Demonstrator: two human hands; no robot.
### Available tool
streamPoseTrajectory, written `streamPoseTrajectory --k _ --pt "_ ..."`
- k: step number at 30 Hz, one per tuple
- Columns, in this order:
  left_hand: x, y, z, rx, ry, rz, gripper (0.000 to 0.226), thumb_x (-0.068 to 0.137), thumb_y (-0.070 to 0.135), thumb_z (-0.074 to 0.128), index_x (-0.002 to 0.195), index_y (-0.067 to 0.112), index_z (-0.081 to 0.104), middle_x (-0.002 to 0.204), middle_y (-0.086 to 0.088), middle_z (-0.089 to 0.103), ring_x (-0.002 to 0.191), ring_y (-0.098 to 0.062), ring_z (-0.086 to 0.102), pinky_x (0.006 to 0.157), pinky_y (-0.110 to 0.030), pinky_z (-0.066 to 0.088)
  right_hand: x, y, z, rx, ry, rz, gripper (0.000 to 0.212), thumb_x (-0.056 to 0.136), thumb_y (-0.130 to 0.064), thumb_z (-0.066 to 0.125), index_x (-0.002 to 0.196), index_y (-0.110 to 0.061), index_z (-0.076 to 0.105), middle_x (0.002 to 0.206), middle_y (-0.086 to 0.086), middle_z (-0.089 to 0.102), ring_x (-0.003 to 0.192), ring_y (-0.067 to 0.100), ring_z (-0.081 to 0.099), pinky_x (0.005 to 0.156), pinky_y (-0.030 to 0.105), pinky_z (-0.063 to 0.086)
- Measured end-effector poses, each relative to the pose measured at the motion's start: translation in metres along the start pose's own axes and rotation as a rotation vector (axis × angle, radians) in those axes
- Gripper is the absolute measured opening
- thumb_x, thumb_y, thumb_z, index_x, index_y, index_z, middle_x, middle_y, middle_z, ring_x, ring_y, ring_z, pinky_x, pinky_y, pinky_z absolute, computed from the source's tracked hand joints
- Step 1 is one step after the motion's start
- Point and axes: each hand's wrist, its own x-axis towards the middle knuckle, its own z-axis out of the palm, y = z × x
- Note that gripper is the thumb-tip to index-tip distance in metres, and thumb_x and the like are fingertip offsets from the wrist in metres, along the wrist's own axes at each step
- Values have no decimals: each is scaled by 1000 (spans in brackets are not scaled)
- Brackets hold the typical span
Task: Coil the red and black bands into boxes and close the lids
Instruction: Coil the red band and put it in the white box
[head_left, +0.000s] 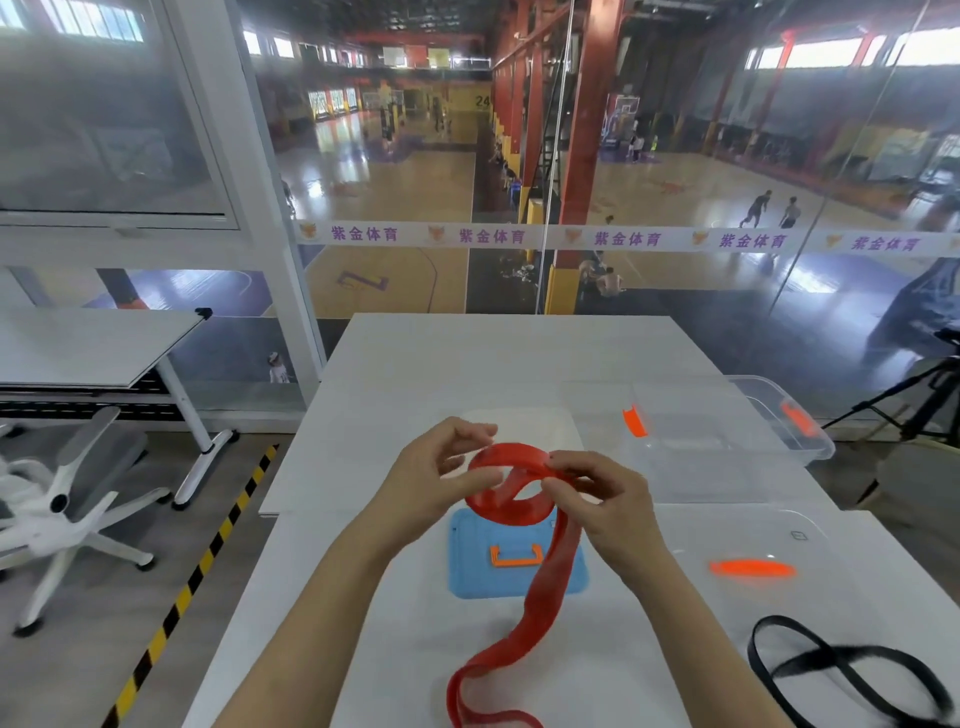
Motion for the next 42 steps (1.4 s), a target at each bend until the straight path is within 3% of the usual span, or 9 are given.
streamPoseTrajectory --k 4,8,14,18,22,29,31,35,42 --pt "4 17 5 504 -128 -57 48 73 51 87 109 48 57 112 27 71 106 6 66 101 -34 56 -1 -4 1 -150 -147 -115 21 79 -5 88 93 -19 80 96 -8 80 93 17 77 89 31 62" --pt "4 17 7 602 -216 -92 56 72 51 87 124 45 65 116 23 73 110 0 67 101 -35 56 -1 -6 2 -192 -220 -141 23 78 -10 90 88 -20 72 91 -4 78 89 18 75 88 27 60" --pt "-2 12 9 476 -273 -141 38 79 40 87 114 37 73 106 19 73 103 1 66 90 -22 55 -6 -5 3 -162 -225 -99 25 78 -13 91 85 -21 68 97 -4 81 94 20 76 92 32 61" --pt "-6 9 13 422 -274 -155 37 80 38 88 114 32 74 110 15 76 108 -9 70 102 -34 58 -10 -6 4 -163 -235 -74 25 79 -15 91 90 -20 70 98 -8 79 96 18 76 94 29 60" --pt "-13 9 12 337 -252 -125 27 83 37 86 108 30 78 104 12 79 104 -6 73 101 -34 59 -15 -4 3 -104 -232 8 31 79 -16 92 104 -23 75 106 -11 79 104 15 75 99 30 59" --pt "-22 9 3 -34 -131 -149 23 88 16 81 110 25 80 104 -3 81 101 -14 77 84 -27 60 -26 14 5 46 -131 137 27 77 -3 90 89 -6 67 109 1 81 104 24 77 102 52 57" --pt "-22 10 3 -92 -101 -147 25 88 15 81 111 23 80 103 -3 81 98 -12 77 78 -23 59 -28 14 11 45 -90 130 25 79 -1 88 90 -11 69 106 0 80 103 23 77 102 51 58" --pt "-22 9 4 -109 -67 -153 26 86 19 84 111 25 80 104 -3 82 101 -16 78 87 -30 63 -28 7 17 -32 3 45 27 79 -3 88 92 -18 69 94 -4 77 92 19 76 91 38 63" --pt "-24 17 6 -122 -127 -143 28 90 22 80 109 43 78 107 4 81 104 -16 77 87 -32 64 -27 2 16 14 34 23 27 82 -5 87 102 -19 74 99 -2 79 94 24 77 90 43 64"
